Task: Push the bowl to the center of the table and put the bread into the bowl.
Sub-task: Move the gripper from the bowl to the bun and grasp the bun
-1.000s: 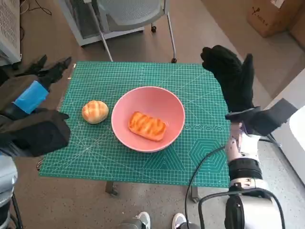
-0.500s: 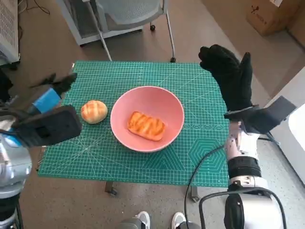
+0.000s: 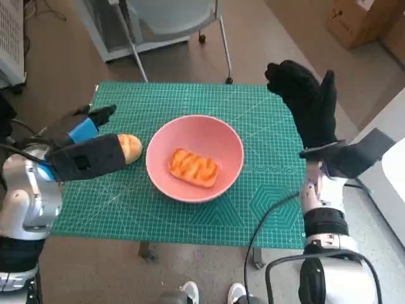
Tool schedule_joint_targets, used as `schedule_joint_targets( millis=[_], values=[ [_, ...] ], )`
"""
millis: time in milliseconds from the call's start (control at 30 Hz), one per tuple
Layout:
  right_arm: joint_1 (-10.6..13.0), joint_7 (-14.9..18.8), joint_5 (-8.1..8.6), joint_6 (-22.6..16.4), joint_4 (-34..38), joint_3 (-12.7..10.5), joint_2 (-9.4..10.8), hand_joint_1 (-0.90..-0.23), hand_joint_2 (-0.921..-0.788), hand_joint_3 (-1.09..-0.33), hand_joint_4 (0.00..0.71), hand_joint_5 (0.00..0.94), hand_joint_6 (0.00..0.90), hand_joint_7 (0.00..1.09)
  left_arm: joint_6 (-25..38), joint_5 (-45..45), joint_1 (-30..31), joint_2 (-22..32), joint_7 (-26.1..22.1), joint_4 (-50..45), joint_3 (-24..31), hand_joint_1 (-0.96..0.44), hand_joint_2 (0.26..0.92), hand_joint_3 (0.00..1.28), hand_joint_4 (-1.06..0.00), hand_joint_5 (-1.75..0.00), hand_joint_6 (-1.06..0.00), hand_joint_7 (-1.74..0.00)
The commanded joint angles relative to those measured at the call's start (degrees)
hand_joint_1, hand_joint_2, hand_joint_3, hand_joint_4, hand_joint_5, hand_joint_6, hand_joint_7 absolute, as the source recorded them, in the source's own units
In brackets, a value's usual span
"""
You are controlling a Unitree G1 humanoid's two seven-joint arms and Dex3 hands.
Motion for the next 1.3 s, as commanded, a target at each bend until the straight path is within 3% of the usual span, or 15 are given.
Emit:
schedule_joint_targets(
  millis=[33,600,1000,1133,1200,1267,1300],
  values=[
    [0.9,-0.1,-0.72,0.3,0.3,0.1,-0.5,-0.64,-0.921,-0.776,0.194,0.001,0.363,0.0,-3.3,1.6,-3.2,-1.8,3.2,7.3,-3.0,-0.09,0.703,0.0,0.0,0.0,-0.16,-0.01],
    [2.5,-0.4,-0.43,-0.4,-1.6,-0.2,-0.6,-0.638,-0.921,-0.775,0.195,0.001,0.355,0.0,-8.7,4.0,-10.6,-7.6,11.7,27.9,-9.5,-0.06,0.751,0.02,-0.03,-0.01,-0.22,-0.03],
    [3.7,-0.2,0.27,0.0,-3.6,-0.6,-0.6,-0.646,-0.921,-0.768,0.196,0.001,0.352,0.0,-13.5,4.0,-13.2,-10.4,16.0,39.4,-12.2,0.02,0.829,0.04,-0.17,-0.02,-0.45,-0.06],
    [4.0,-0.2,0.43,0.2,-4.1,-0.6,-0.5,-0.645,-0.921,-0.767,0.198,0.002,0.355,0.0,-15.0,4.3,-14.1,-10.9,17.3,42.8,-13.1,0.03,0.857,0.04,-0.24,-0.02,-0.51,-0.06],
    [4.1,-0.2,0.48,0.3,-4.2,-0.7,-0.4,-0.644,-0.921,-0.766,0.2,0.002,0.356,0.0,-15.5,4.3,-14.3,-11.0,17.9,43.8,-13.4,0.03,0.877,0.04,-0.33,-0.04,-0.56,-0.06],
    [4.2,-0.4,0.4,0.3,-4.4,-0.6,-0.4,-0.644,-0.921,-0.767,0.202,0.003,0.358,0.0,-15.7,4.5,-14.5,-11.0,18.5,44.5,-13.7,0.04,0.893,0.04,-0.45,-0.07,-0.61,-0.07],
    [4.2,-0.5,0.33,0.3,-4.5,-0.6,-0.4,-0.647,-0.921,-0.767,0.203,0.004,0.36,0.0,-15.8,4.6,-14.6,-11.0,18.8,44.8,-13.9,0.15,0.903,0.1,-0.48,-0.54,-0.66,-0.09]
  ],
)
